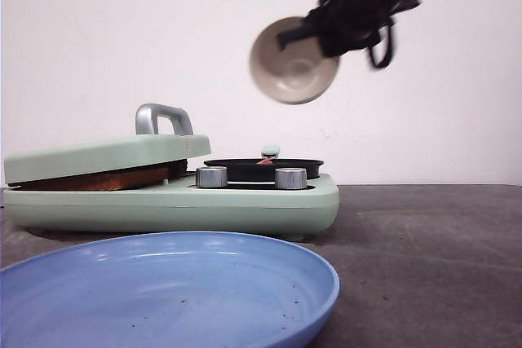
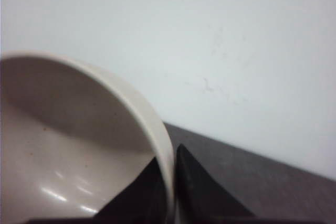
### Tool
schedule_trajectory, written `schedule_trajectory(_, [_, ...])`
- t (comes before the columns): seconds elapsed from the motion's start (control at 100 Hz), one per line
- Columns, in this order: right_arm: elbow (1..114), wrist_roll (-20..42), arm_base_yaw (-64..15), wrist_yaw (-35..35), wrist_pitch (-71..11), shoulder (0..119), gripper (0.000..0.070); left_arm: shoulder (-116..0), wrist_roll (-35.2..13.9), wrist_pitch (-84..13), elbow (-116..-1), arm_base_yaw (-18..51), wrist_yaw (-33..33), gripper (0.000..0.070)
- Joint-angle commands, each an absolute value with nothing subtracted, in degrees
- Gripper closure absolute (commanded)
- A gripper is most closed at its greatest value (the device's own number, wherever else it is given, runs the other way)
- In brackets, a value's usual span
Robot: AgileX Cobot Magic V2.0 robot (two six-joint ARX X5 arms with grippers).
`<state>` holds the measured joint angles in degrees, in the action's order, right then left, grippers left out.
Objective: Make breakfast with bread and shrimp
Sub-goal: 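Carry the empty bowl back and lower it onto the table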
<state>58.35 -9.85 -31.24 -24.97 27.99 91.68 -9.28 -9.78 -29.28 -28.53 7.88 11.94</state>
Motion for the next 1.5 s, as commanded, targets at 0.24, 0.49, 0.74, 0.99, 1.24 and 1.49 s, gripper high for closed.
schedule_trajectory(0.24, [69.5, 3.3, -22.6, -17.1, -11.5, 78.7, 0.0700, -9.3, -9.4, -28.4, -28.9, 7.8, 12.0, 0.0269])
schedule_trajectory(0.49, [79.9, 6.9, -11.1, -2.4, -34.6, 79.1, 0.0700, -9.3, -9.6, -28.5, -28.9, 7.8, 12.0, 0.0269])
schedule_trajectory(0.74, [80.1, 7.6, -3.0, 9.8, -42.2, 85.6, 0.0700, -9.3, -9.6, -28.7, -28.9, 7.8, 12.0, 0.0269])
schedule_trajectory(0.99, [80.1, 6.4, -2.5, 13.5, -43.7, 98.2, 0.0700, -9.3, -9.6, -28.7, -28.9, 7.8, 11.6, 0.0269])
schedule_trajectory(1.24, [80.1, 5.9, -3.2, 14.1, -42.5, 106.5, 0.0700, -9.3, -9.7, -28.8, -28.9, 7.8, 11.5, 0.0269])
schedule_trajectory(1.49, [79.9, 6.0, -3.2, 14.1, -40.9, 108.9, 0.0700, -9.3, -9.8, -28.8, -28.9, 7.8, 10.3, 0.0269])
